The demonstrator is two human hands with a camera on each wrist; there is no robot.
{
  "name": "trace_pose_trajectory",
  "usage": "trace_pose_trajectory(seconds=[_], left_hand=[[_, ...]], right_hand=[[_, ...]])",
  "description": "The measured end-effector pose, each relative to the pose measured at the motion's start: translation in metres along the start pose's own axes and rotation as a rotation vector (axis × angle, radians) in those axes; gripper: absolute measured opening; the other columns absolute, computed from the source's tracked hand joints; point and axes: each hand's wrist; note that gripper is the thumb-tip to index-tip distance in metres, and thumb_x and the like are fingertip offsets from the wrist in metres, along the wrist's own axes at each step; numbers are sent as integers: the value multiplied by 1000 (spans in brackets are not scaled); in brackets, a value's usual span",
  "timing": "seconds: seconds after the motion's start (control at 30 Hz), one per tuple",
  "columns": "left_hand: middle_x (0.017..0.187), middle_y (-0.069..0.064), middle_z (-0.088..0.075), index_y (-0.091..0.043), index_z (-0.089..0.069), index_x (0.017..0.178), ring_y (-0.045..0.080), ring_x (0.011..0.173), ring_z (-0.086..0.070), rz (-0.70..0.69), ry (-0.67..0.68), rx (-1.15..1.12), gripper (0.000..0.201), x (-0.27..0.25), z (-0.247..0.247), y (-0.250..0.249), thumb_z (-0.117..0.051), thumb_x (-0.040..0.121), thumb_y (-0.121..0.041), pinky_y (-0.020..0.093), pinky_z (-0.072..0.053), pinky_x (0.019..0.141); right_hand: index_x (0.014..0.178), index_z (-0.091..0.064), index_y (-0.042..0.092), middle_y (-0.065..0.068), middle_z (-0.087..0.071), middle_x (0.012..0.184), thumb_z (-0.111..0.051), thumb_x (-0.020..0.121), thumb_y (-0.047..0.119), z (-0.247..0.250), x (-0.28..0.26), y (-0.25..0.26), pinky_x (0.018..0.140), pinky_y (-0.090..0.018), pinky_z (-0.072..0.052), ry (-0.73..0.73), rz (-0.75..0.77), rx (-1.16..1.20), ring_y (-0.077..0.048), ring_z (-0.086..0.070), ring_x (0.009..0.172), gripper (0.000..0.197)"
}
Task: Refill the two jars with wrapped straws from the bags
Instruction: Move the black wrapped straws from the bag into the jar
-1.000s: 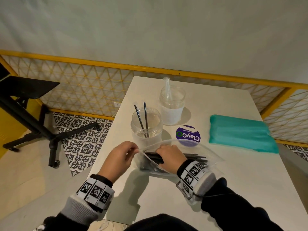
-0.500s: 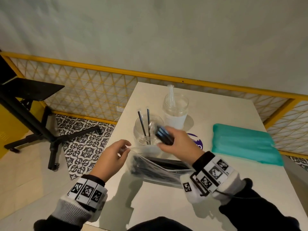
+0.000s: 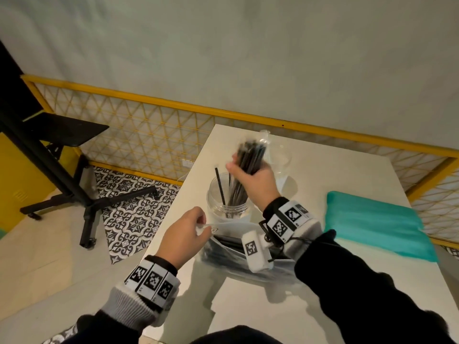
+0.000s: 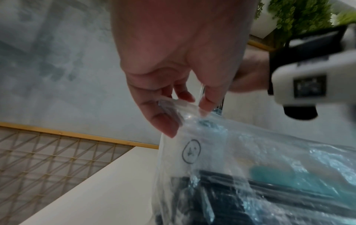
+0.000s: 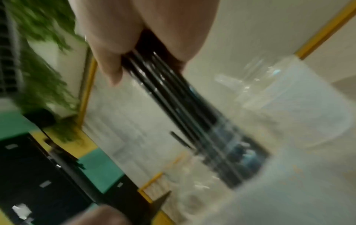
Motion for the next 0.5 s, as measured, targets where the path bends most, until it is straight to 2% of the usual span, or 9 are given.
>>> trace_pose_trajectory(seconds=[0.07, 0.1, 0.17, 0.2, 0.27, 0.3, 0.37, 0.43, 0.5], left_hand=[[89, -6, -55, -25, -47, 85, 4, 64, -49, -35, 43, 10, 11, 0, 1, -1, -58, 86, -23, 19, -31, 55], [92, -7, -55, -28, -49, 86, 6, 66, -52, -51, 66, 19, 10, 0, 2, -1, -56, 86, -21, 21, -33, 57], [96, -7, -55, -34, -61, 95, 11, 71, -55, -70, 105, 33, 17, 0, 2, -1, -54, 87, -20, 23, -36, 60], [96, -7, -55, -36, -66, 101, 12, 73, -55, -78, 121, 47, 24, 1, 2, 0, -54, 89, -20, 21, -36, 61], [97, -8, -56, -36, -69, 107, 8, 75, -50, -85, 137, 84, 29, 2, 0, 0, -52, 90, -20, 19, -35, 63], [98, -8, -57, -35, -69, 109, 7, 76, -49, -84, 133, 93, 29, 2, 0, 0, -52, 90, -20, 20, -34, 65], [102, -6, -59, -33, -67, 113, 7, 75, -47, -85, 123, 100, 29, 3, -2, 1, -53, 90, -22, 21, -35, 67], [105, -6, -60, -32, -65, 116, 8, 74, -47, -90, 135, 110, 30, 4, -4, 1, -54, 89, -23, 21, -35, 68], [107, -6, -60, -32, -63, 119, 7, 73, -46, -95, 148, 111, 33, 4, -5, 1, -53, 89, -23, 21, -35, 69]], right_hand=[[122, -51, 17, -1, -60, 117, -77, 73, 30, 7, -3, -20, 105, -42, -42, 178, -127, -242, -15, -57, 109, 57], [137, -38, 15, -4, -51, 134, -78, 71, 34, 11, -5, -26, 110, -41, -36, 232, -140, -335, -18, -49, 122, 79], [147, -17, 17, -2, -34, 149, -77, 71, 40, 20, -9, -30, 113, -36, -28, 233, -94, -454, -17, -33, 136, 100], [148, -17, 19, 0, -34, 149, -76, 72, 42, 24, -13, -27, 112, -33, -28, 182, -36, -485, -14, -32, 136, 99], [137, -39, 23, 4, -50, 131, -73, 76, 39, 33, -26, -22, 100, -25, -38, 45, 129, -472, -5, -45, 120, 71], [121, -54, 24, 6, -59, 114, -70, 79, 34, 37, -34, -20, 88, -20, -43, 19, 188, -447, 0, -52, 103, 46], [89, -67, 23, 10, -64, 83, -66, 84, 28, 40, -50, -21, 72, -16, -45, 159, 144, -423, 3, -56, 76, 7], [86, -71, 20, 8, -68, 78, -66, 84, 28, 34, -62, -40, 71, -17, -45, 391, 20, -563, -2, -60, 74, 10], [105, -67, 20, 1, -70, 98, -65, 83, 34, 23, -68, -71, 80, -26, -47, 553, -49, -807, -14, -63, 90, 26]])
Point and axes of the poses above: each hand's wrist, its own x-axis towards the middle knuckle, its own z-axis out of the back of the hand, y = z × x
